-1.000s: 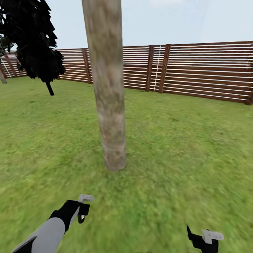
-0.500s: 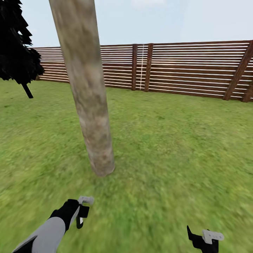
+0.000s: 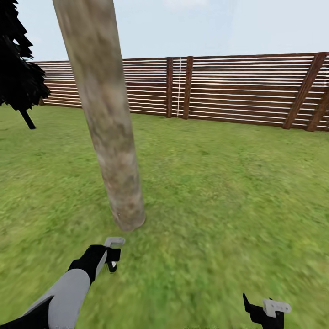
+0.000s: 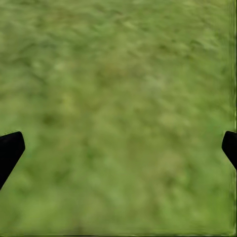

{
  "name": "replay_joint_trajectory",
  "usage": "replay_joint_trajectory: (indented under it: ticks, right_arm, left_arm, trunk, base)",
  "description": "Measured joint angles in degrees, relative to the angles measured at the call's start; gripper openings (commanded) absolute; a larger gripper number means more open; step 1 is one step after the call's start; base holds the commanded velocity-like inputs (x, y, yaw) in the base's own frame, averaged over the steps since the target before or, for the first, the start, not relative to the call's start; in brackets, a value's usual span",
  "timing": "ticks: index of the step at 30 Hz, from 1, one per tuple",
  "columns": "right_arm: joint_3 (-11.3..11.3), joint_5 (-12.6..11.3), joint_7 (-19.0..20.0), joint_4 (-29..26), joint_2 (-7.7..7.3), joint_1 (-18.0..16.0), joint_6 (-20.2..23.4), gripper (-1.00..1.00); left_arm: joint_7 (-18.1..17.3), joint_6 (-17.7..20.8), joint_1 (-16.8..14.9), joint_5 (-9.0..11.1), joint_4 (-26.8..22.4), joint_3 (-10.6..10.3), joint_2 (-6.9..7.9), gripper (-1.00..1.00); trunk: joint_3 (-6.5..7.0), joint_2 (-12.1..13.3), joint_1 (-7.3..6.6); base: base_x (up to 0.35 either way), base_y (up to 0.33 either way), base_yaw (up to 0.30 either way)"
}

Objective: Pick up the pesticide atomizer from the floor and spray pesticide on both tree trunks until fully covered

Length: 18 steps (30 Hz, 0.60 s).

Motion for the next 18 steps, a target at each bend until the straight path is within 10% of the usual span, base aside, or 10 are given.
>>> replay_joint_trajectory:
  ticks: [8,18]
  right_arm:
    - [-0.01,-0.07,0.00,0.00,0.14,0.00,0.00,1.00]
    - [0.02,0.07,0.17,0.00,0.26,0.02,0.00,1.00]
  left_arm:
    - [-0.91,-0.39,-0.11,-0.38,-0.67,-0.84,-1.50,-1.00]
    - [-1.04,0.24,-0.10,-1.08,-4.08,-2.61,0.42,-1.00]
  trunk:
    - [0.00,0.00,0.00]
    - [0.00,0.00,0.00]
  base:
    - [-0.041,0.020,-0.141]
    - [-0.207,0.145,0.000]
